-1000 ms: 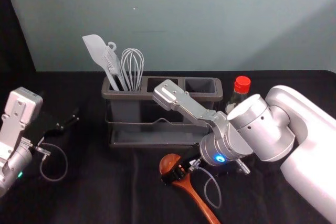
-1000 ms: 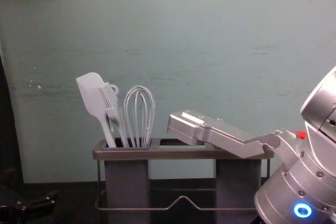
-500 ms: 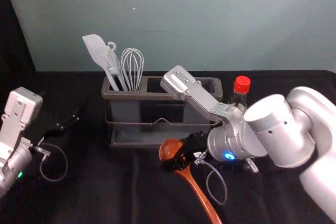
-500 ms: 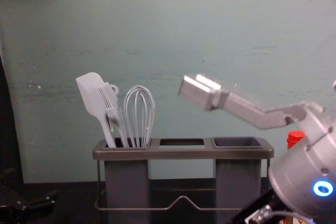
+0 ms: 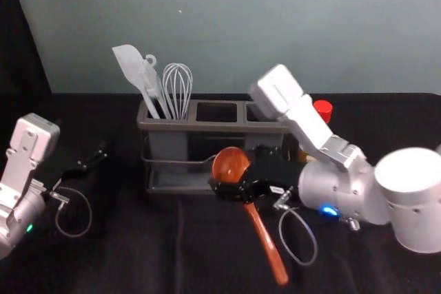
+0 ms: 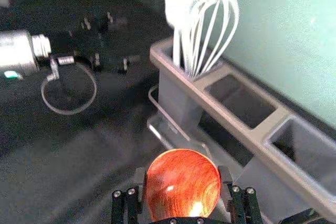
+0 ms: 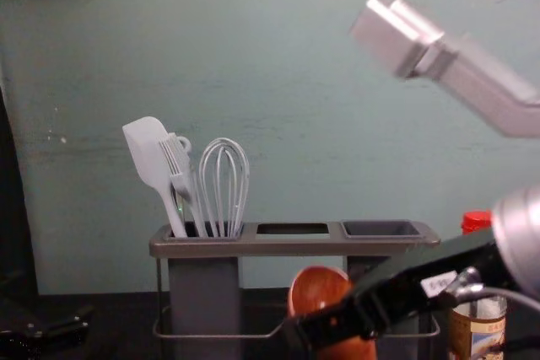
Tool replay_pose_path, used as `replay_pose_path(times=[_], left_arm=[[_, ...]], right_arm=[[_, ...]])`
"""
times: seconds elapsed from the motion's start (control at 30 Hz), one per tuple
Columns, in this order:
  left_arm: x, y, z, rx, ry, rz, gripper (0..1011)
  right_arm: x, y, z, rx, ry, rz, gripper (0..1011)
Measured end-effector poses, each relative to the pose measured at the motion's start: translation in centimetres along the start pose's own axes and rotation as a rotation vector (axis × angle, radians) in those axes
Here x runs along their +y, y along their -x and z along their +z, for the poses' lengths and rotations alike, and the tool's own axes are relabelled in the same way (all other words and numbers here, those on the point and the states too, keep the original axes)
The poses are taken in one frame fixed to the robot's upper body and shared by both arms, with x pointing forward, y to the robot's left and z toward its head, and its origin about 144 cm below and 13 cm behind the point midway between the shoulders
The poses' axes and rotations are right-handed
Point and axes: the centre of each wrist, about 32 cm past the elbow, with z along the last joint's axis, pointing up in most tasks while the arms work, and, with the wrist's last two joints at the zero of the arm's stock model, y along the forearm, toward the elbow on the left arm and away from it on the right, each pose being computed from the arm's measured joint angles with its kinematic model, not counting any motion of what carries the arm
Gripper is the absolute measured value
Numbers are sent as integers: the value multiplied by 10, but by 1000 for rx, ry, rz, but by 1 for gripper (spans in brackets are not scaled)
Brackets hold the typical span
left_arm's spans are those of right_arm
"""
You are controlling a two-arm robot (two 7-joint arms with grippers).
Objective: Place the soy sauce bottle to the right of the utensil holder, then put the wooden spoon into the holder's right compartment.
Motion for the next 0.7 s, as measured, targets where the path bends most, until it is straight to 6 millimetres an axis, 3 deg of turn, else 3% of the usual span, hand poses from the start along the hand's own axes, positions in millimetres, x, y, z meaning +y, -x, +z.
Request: replay_pose_path(times=[0.33, 0.5, 0.7], left_arm=[[0, 0, 0, 0, 0, 0, 1011], [0, 0, 0, 0, 0, 0, 1011], [0, 0, 0, 0, 0, 0, 1011]], right_arm=[[-39, -2, -13, -45, -245, -13, 840], [-59, -6, -11, -87, -363, -20, 840], [-69, -16, -4, -123, -457, -54, 841]])
